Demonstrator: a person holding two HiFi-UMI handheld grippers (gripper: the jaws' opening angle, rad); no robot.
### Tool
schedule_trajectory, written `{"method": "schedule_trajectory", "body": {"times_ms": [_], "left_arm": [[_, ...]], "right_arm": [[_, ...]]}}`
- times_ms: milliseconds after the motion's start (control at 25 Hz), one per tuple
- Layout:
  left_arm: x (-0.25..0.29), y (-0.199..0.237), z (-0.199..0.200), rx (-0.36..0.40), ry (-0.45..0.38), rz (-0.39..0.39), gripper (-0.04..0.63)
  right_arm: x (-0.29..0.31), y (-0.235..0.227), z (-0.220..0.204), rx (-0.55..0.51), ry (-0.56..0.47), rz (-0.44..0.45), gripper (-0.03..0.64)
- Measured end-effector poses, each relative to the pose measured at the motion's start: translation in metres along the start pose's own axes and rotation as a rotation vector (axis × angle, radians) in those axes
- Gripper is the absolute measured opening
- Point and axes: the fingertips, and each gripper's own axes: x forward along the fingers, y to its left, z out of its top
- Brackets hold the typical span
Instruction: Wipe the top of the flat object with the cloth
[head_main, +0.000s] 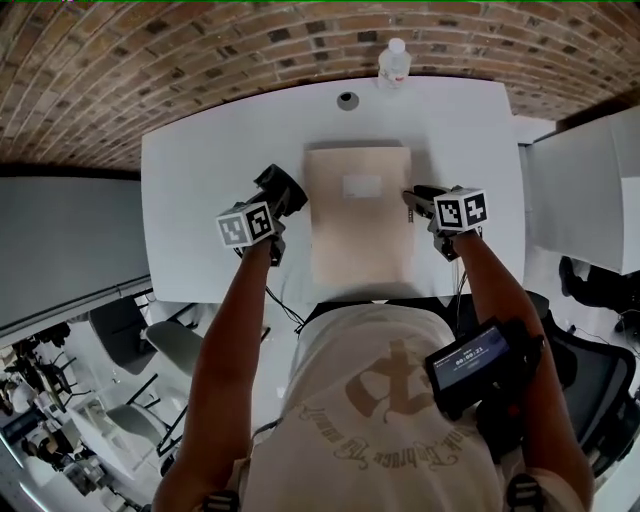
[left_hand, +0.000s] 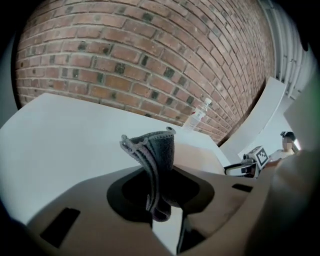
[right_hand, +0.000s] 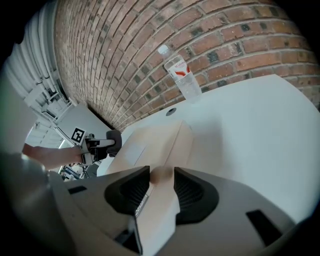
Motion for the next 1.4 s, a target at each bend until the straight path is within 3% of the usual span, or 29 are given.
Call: {"method": "schedule_trajectory", "body": {"times_ms": [280, 520, 880, 1120, 1400], "left_arm": [[0.05, 0.009, 0.034, 0.08, 0.062, -0.011, 0.107], [0.078, 0.011, 0.037, 0.12, 0.142, -0.023, 0.107], [0.082, -0.016, 0.044, 0.022, 0.093, -0.275, 0.105], [0.071, -0.021, 0.027, 0.03, 0.141, -0.324, 0.103], [0.044, -0.032, -0.01, 0.135, 0.203, -0.332, 0.101]], "right_arm": [[0.001, -0.001, 0.001, 0.029, -0.021, -0.01, 0.163], [0.0, 0.0, 0.0, 0.042, -0.024, -0.028, 0.163], [0.001, -0.001, -0.001, 0.061, -0.029, -0.041, 0.163], [0.0, -0.003, 0.0, 0.069, -0.036, -0.059, 0.163], [0.001, -0.003, -0.001, 0.038, -0.022, -0.083, 0.163]]}}
